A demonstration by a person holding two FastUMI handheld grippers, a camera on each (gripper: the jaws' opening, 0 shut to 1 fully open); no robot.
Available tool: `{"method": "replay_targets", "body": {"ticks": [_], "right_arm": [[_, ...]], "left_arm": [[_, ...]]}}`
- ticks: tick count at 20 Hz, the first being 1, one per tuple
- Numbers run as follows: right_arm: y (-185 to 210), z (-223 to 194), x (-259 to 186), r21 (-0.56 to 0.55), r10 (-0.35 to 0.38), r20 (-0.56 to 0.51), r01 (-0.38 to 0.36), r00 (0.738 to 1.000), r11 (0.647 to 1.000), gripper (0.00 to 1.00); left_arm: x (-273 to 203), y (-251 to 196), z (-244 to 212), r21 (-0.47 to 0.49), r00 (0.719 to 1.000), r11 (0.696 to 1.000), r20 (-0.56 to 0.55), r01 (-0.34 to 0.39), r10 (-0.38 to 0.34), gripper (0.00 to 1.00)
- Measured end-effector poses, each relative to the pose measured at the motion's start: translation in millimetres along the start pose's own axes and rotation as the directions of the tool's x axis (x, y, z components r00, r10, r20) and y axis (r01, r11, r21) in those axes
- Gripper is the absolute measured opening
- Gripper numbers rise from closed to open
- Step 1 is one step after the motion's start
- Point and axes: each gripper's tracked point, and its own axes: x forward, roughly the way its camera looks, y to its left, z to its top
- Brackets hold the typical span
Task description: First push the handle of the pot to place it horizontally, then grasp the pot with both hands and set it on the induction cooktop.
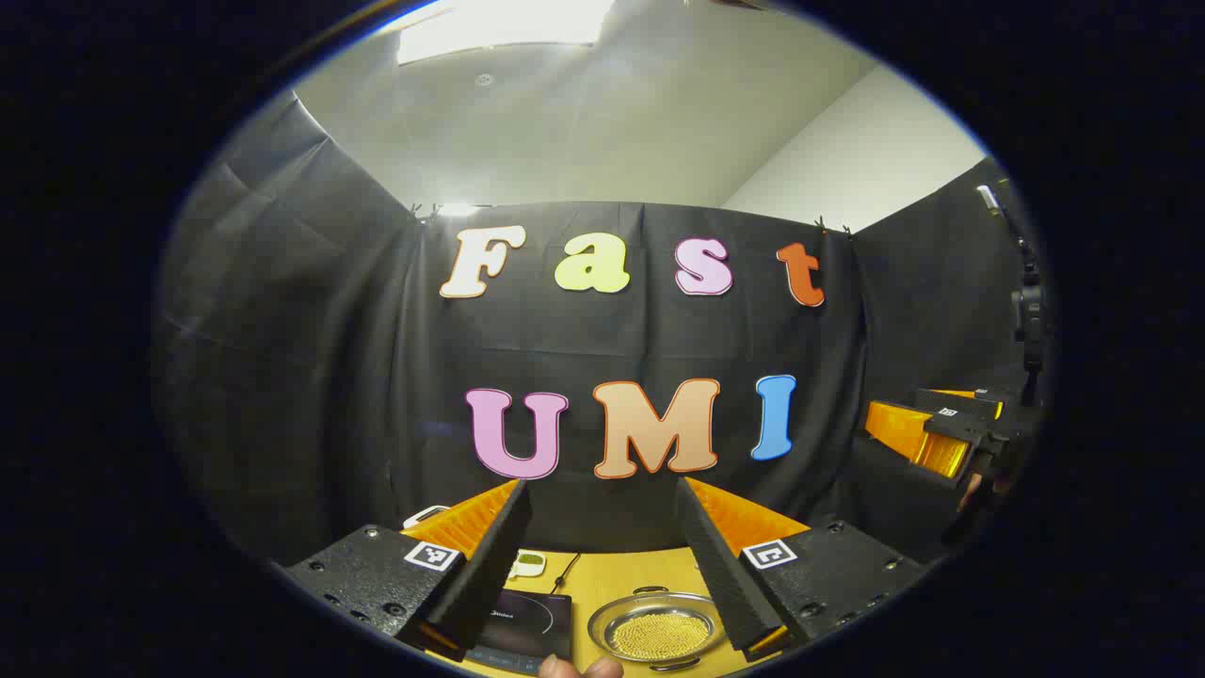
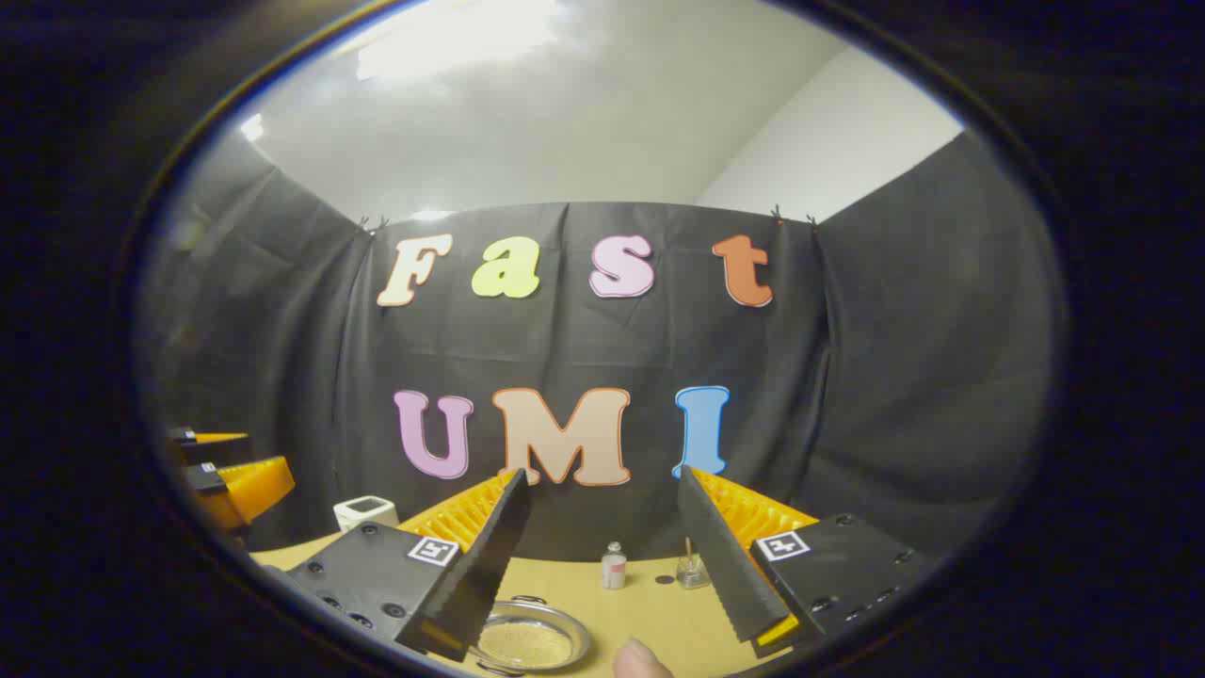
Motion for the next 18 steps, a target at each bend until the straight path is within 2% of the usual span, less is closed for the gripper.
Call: {"method": "replay_targets", "body": {"ticks": [2, 4, 13, 14, 15, 18], "right_arm": [[2, 3, -4, -0.007, 0.010, 0.004, -0.010, 1.000, 1.000, 0.94], [0, 3, -5, 0.005, 0.008, -0.003, -0.008, 1.000, 1.000, 0.99], [-9, 1, -12, -0.003, -0.011, -0.030, 0.011, 0.999, 1.000, 0.99], [-10, 2, -14, -0.004, -0.014, -0.030, 0.013, 0.999, 1.000, 0.96], [-11, 3, -15, -0.006, -0.016, -0.030, 0.016, 0.999, 1.000, 0.99], [-11, 0, -19, -0.027, -0.020, -0.035, 0.019, 0.999, 0.999, 0.99]], "left_arm": [[-2, -1, 3, 0.014, 1.000, 1.000, 0.007, -0.003, 0.003, 0.92], [-3, 0, 1, 0.017, 1.000, 1.000, -0.001, -0.005, 0.005, 0.92], [-9, 2, 0, 0.024, 1.000, 1.000, 0.001, 0.002, -0.002, 0.92], [-9, 2, -1, 0.023, 1.000, 1.000, 0.001, 0.004, -0.004, 0.92], [-7, 3, -2, 0.021, 1.000, 1.000, -0.001, 0.008, -0.008, 0.93], [-6, 5, -3, 0.026, 1.000, 1.000, -0.010, 0.009, -0.009, 0.92]]}}
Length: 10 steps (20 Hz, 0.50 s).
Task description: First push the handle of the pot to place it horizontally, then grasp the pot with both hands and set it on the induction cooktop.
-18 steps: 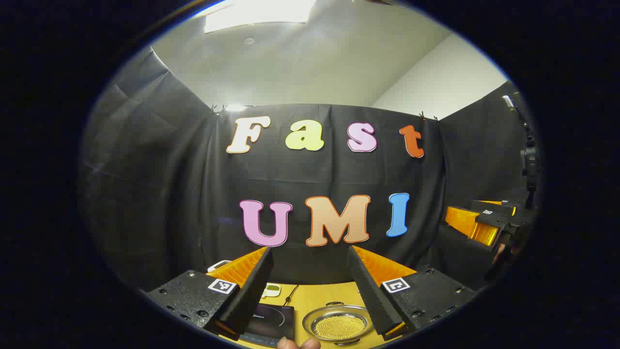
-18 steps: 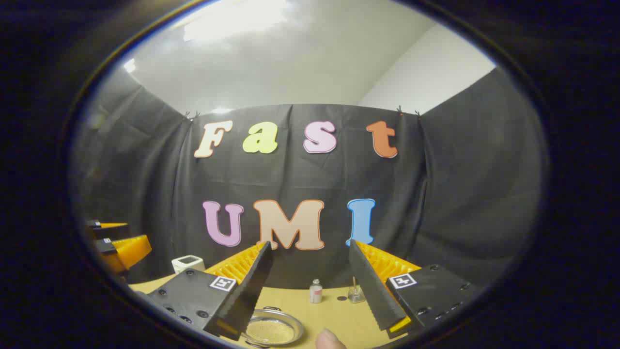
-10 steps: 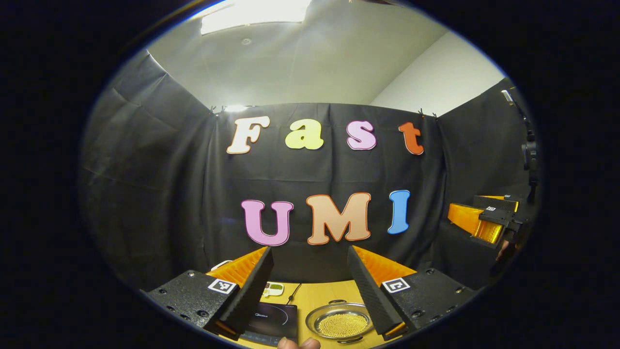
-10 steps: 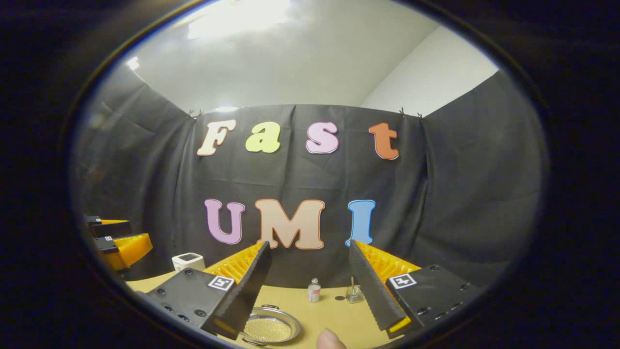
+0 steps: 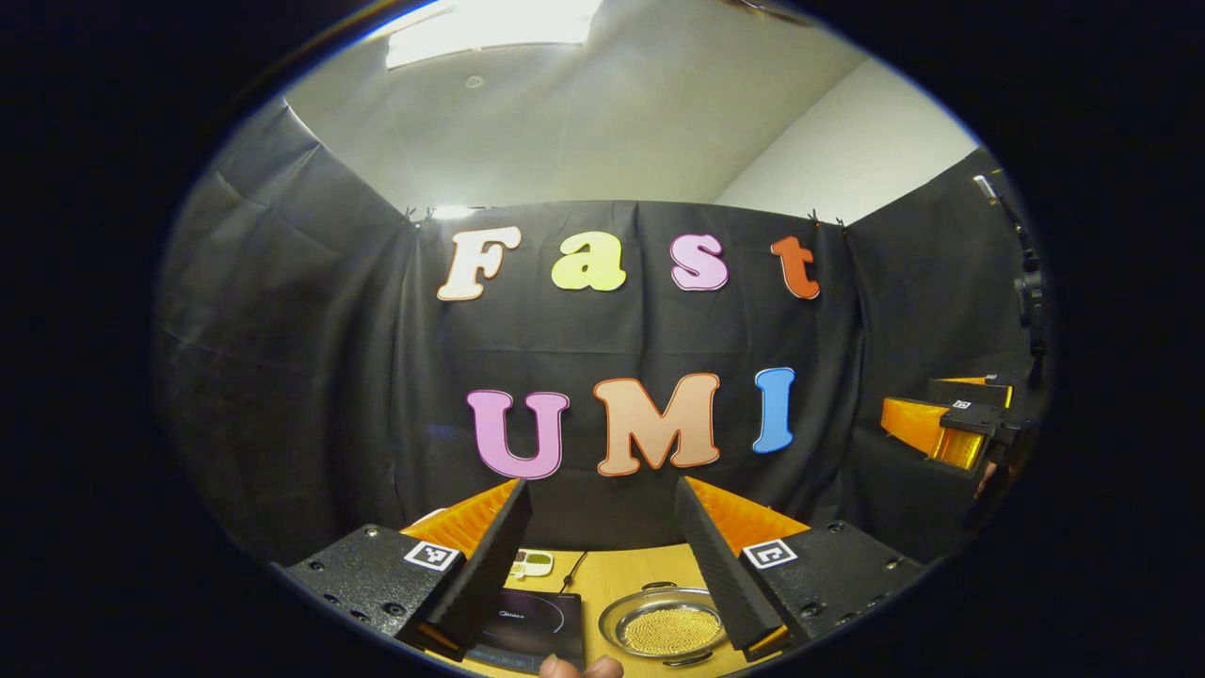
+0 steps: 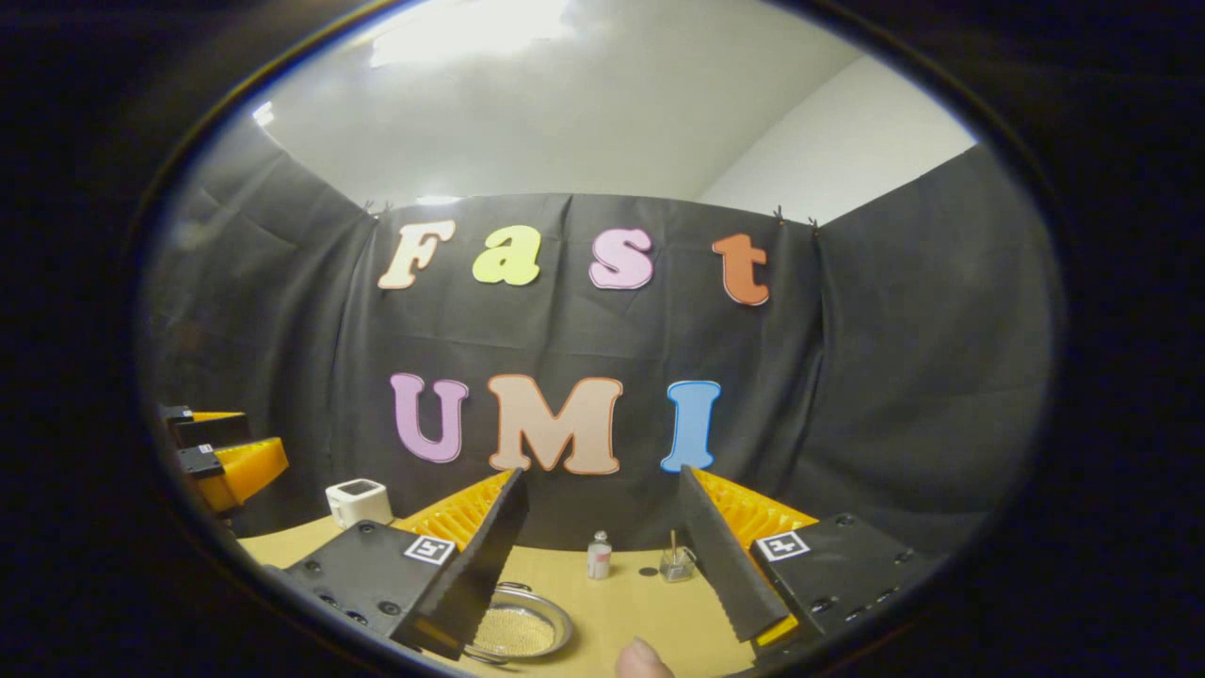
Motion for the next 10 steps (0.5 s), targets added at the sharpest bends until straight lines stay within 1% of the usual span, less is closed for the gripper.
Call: {"method": "replay_targets", "body": {"ticks": [2, 3, 4, 5, 8, 9, 10], "right_arm": [[2, -4, -1, -0.008, 0.003, -0.010, -0.004, 1.000, 1.000, 0.99], [3, -6, -1, -0.009, 0.003, -0.016, -0.003, 1.000, 1.000, 0.96], [6, -7, -1, -0.006, 0.005, -0.021, -0.005, 1.000, 1.000, 0.99], [9, -7, 2, -0.003, 0.010, -0.023, -0.010, 1.000, 1.000, 0.96], [19, -13, 3, -0.006, 0.026, -0.035, -0.026, 0.999, 1.000, 0.96], [24, -14, 4, -0.008, 0.031, -0.035, -0.031, 0.999, 0.999, 0.99], [30, -15, 6, -0.008, 0.037, -0.037, -0.038, 0.999, 0.999, 0.96]], "left_arm": [[0, 0, 1, 0.002, 1.000, 1.000, 0.006, 0.000, 0.000, 0.92], [0, 1, 1, 0.004, 1.000, 1.000, 0.007, 0.001, -0.001, 0.92], [-2, 1, 1, 0.008, 1.000, 1.000, 0.005, 0.002, -0.002, 0.93], [-3, 4, -1, 0.014, 1.000, 1.000, 0.003, 0.000, 0.000, 0.93], [-5, 15, 1, 0.026, 1.000, 1.000, 0.009, -0.013, 0.013, 0.94], [-7, 19, 1, 0.031, 1.000, 0.999, 0.012, -0.018, 0.017, 0.94], [-8, 23, 1, 0.035, 1.000, 0.999, 0.014, -0.022, 0.021, 0.94]]}}
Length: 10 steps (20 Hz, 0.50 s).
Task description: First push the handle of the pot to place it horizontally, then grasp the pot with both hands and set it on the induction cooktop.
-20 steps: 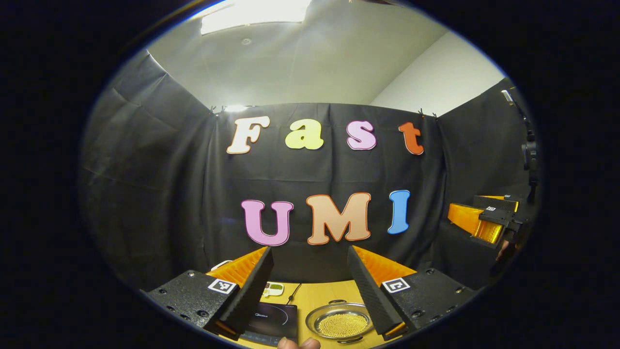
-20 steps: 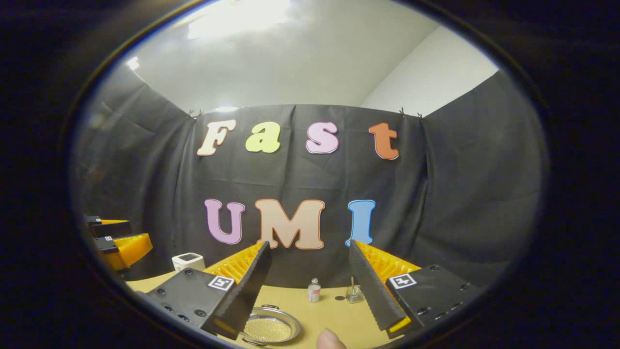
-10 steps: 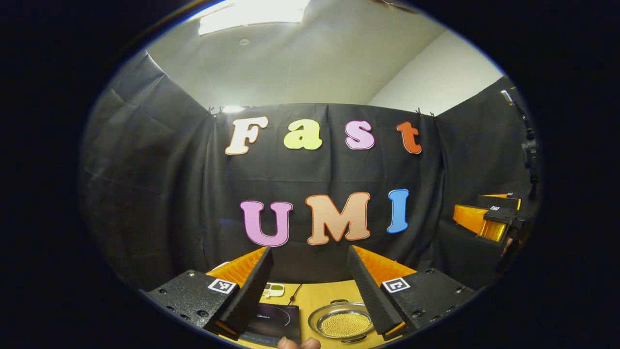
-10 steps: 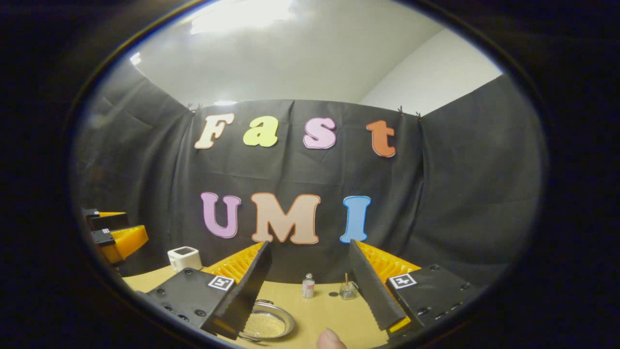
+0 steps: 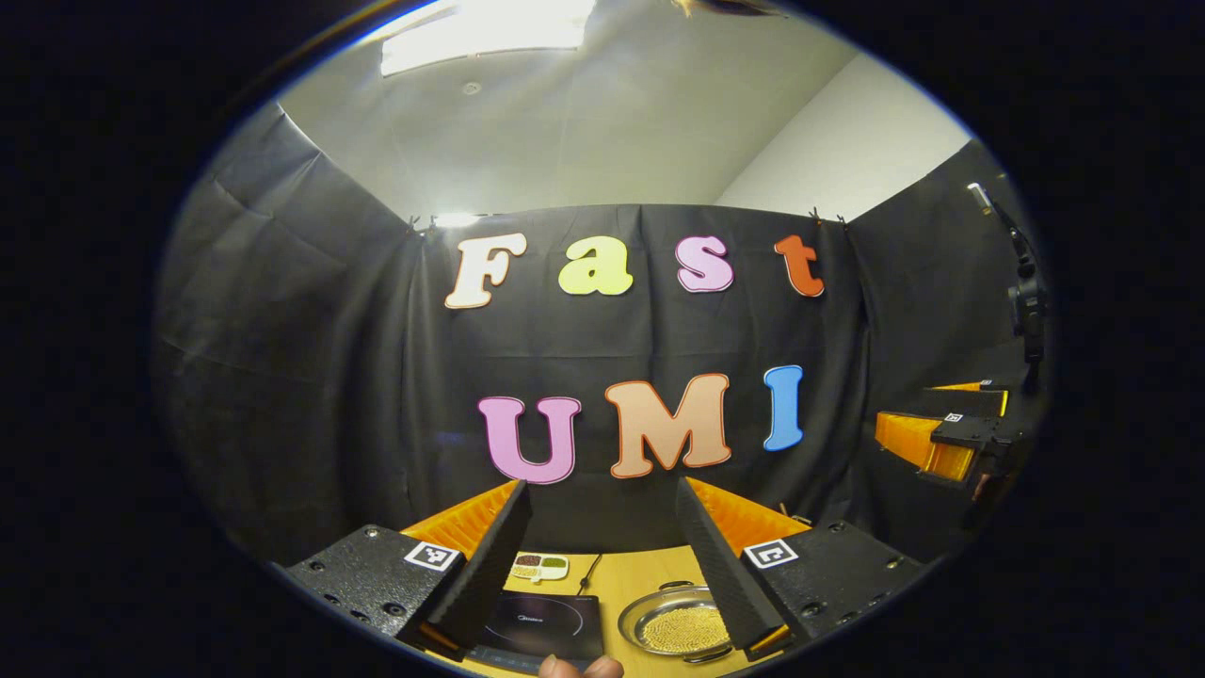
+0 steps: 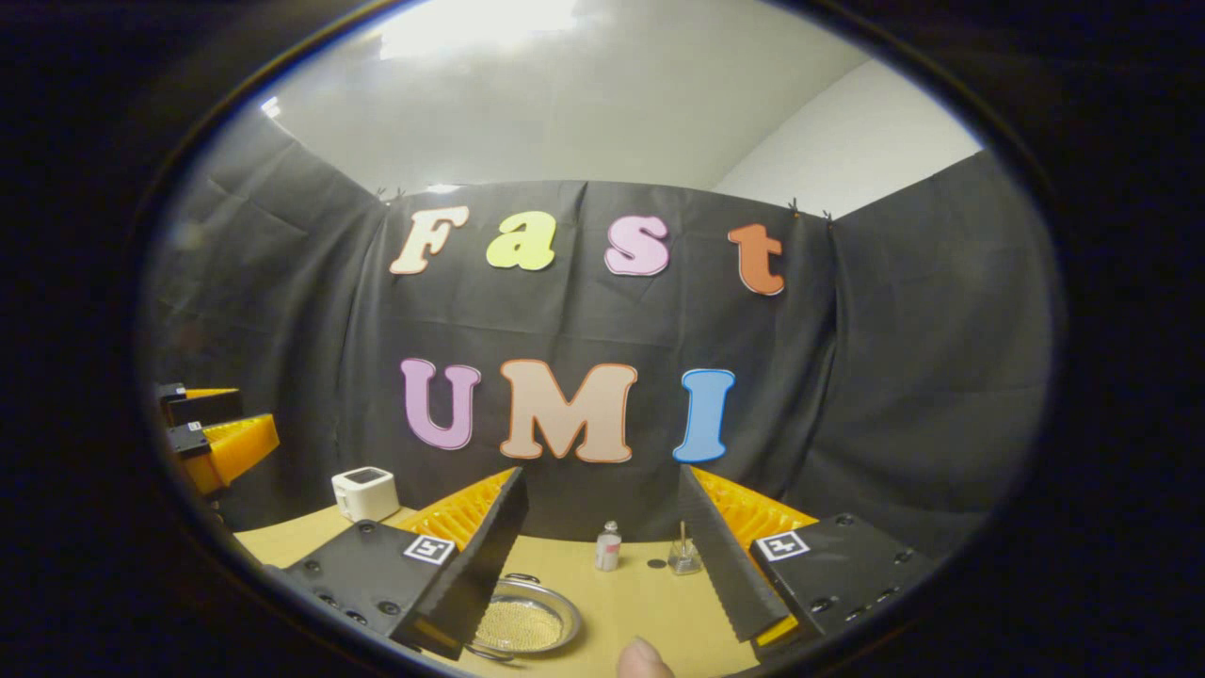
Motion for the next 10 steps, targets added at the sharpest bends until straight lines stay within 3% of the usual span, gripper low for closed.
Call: {"method": "replay_targets", "body": {"ticks": [4, 7, 8, 9, 10], "right_arm": [[17, -12, 0, 0.012, 0.012, -0.036, -0.011, 0.999, 1.000, 0.99], [24, -23, -3, 0.020, 0.014, -0.082, -0.013, 0.997, 1.000, 0.96], [27, -26, -5, 0.019, 0.017, -0.093, -0.015, 0.996, 1.000, 0.80], [28, -30, -6, 0.009, 0.018, -0.106, -0.017, 0.994, 1.000, 0.77], [29, -36, -6, -0.004, 0.021, -0.126, -0.021, 0.992, 1.000, 0.63]], "left_arm": [[-4, 13, -11, -0.009, 1.000, 1.000, -0.019, -0.002, 0.002, 0.94], [-5, 23, -19, -0.027, 1.000, 1.000, -0.027, -0.004, 0.003, 0.94], [-5, 26, -22, -0.033, 0.999, 0.999, -0.033, -0.007, 0.006, 0.94], [-6, 31, -25, -0.037, 0.999, 0.999, -0.041, -0.015, 0.013, 0.94], [-6, 33, -27, -0.041, 0.999, 0.999, -0.046, -0.022, 0.020, 0.94]]}}
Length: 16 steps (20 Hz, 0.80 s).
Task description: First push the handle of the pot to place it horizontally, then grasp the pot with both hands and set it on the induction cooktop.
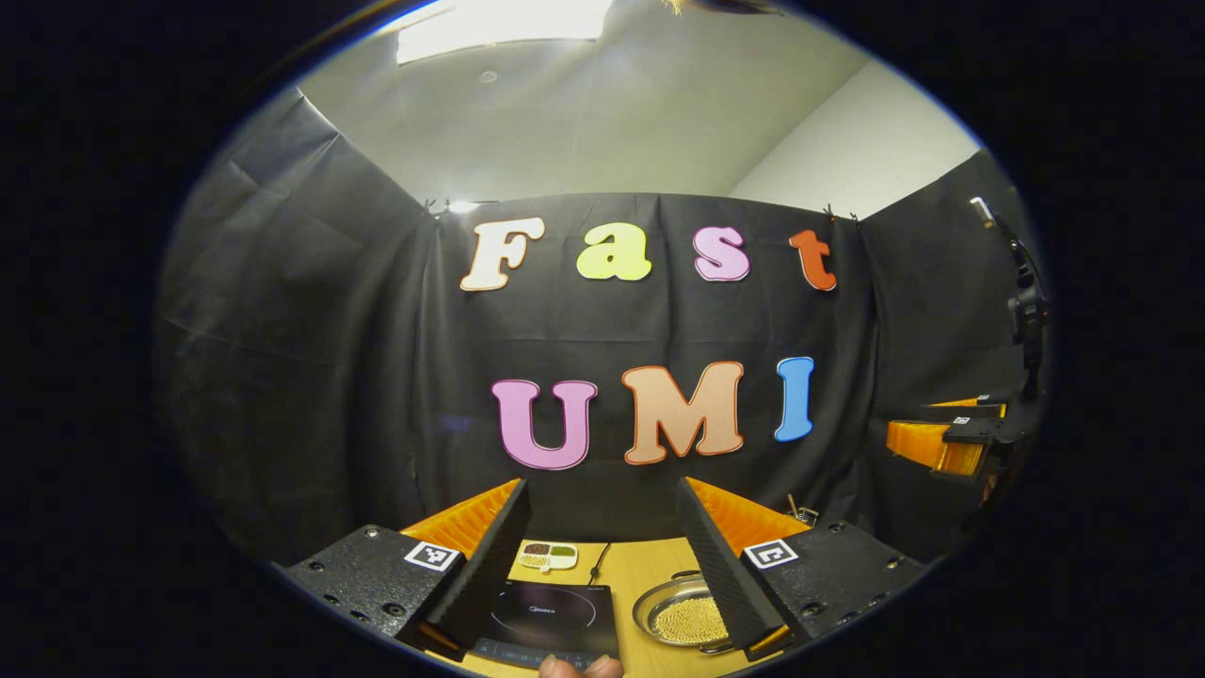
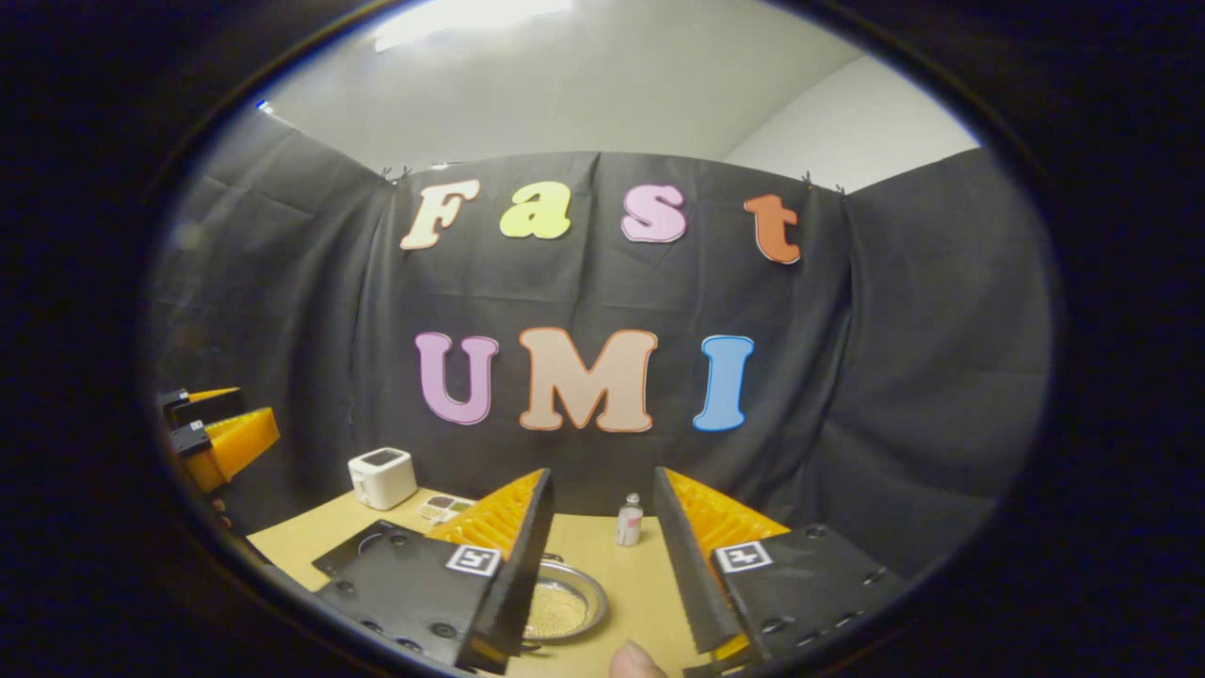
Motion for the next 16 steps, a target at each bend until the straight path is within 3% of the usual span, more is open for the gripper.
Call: {"method": "replay_targets", "body": {"ticks": [2, 3, 4, 6, 7, 8, 13, 16], "right_arm": [[7, -12, 5, -0.010, 0.025, -0.050, -0.026, 0.998, 1.000, 0.29], [-1, -18, 12, -0.013, 0.001, -0.065, -0.002, 0.998, 1.000, 0.29], [-1, -23, 16, -0.006, 0.019, -0.078, -0.019, 0.997, 1.000, 0.09], [13, -43, 19, 0.025, 0.103, -0.138, -0.100, 0.985, 0.995, 0.11], [21, -56, 27, 0.041, 0.154, -0.179, -0.149, 0.972, 0.988, 0.00], [27, -74, 31, 0.076, 0.201, -0.221, -0.189, 0.954, 0.979, 0.00], [24, -144, 59, 0.269, 0.277, -0.378, -0.182, 0.883, 0.946, 0.02], [27, -179, 64, 0.304, 0.336, -0.422, -0.218, 0.842, 0.927, 0.02]], "left_arm": [[1, 1, -1, -0.008, 1.000, 1.000, -0.002, -0.010, 0.010, 0.94], [4, 1, -4, -0.009, 1.000, 1.000, -0.003, -0.017, 0.017, 0.94], [6, 1, -7, -0.007, 1.000, 1.000, -0.016, -0.026, 0.026, 0.92], [11, 1, -14, 0.004, 0.998, 0.999, -0.035, -0.043, 0.043, 0.94], [14, -3, -15, 0.008, 0.998, 0.999, -0.042, -0.044, 0.044, 0.94], [17, -6, -15, 0.014, 0.998, 0.999, -0.046, -0.047, 0.048, 0.92], [34, -9, -24, 0.041, 0.988, 0.992, -0.089, -0.119, 0.122, 0.92], [33, -14, -39, 0.040, 0.973, 0.985, -0.154, -0.166, 0.170, 0.94]]}}
